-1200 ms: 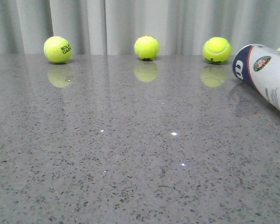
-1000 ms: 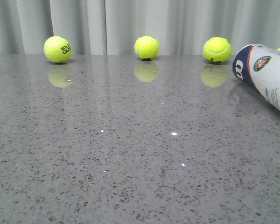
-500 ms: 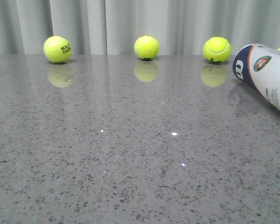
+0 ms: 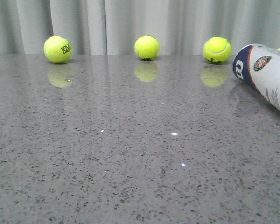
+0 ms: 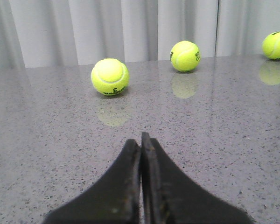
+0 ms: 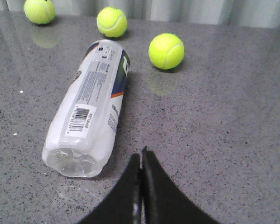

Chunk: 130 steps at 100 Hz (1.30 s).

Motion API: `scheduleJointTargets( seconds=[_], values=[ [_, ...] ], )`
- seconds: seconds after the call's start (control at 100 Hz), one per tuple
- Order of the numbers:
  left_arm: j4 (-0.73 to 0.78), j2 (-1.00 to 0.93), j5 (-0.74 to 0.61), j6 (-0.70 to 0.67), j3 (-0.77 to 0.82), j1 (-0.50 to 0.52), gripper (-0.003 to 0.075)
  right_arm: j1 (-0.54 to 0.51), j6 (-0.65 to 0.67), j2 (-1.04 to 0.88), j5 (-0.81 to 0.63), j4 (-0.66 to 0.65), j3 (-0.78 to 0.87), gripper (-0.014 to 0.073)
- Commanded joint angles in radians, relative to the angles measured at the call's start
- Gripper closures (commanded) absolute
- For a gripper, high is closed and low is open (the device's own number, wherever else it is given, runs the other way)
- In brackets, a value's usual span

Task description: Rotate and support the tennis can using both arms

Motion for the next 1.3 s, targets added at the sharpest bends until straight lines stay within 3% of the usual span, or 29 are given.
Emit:
scheduleJointTargets(
  seconds=[0.0,0.09,0.16,0.37,0.5,0.96,1.29],
  values=[
    [-0.002,-0.035,-0.085,-0.001,0.045,0.0,0.0738,-0.005,-0.002,0.101,-0.056,-0.009,-0.077,0.066],
    [-0.002,-0.035,-0.085,-0.001,0.045,0.0,0.0738,-0.005,-0.002,0.186,-0.037,-0.001,-0.136,0.0622],
    [-0.002,-0.035,-0.085,-0.001,0.045,0.0,0.0738,-0.005,-0.002,0.248,-0.013,0.0,-0.18,0.0521],
    [-0.002,-0.035,-0.085,-0.001,0.045,0.0,0.0738,-0.005,-0.002,0.408,0.007,0.0,-0.282,-0.0073],
    [-0.002,-0.035,-0.085,-0.001,0.045,0.0,0.0738,-0.005,-0.006,0.507,0.041,0.007,-0.347,-0.0027],
    [-0.002,-0.035,-0.085,-0.001,0.045,0.0,0.0738,0.043,-0.008,0.995,0.311,0.241,-0.733,-0.0027],
    [-0.002,-0.035,-0.085,-0.001,0.045,0.0,0.0738,0.019,-0.006,1.295,0.326,0.258,-0.862,-0.0027]
  ],
)
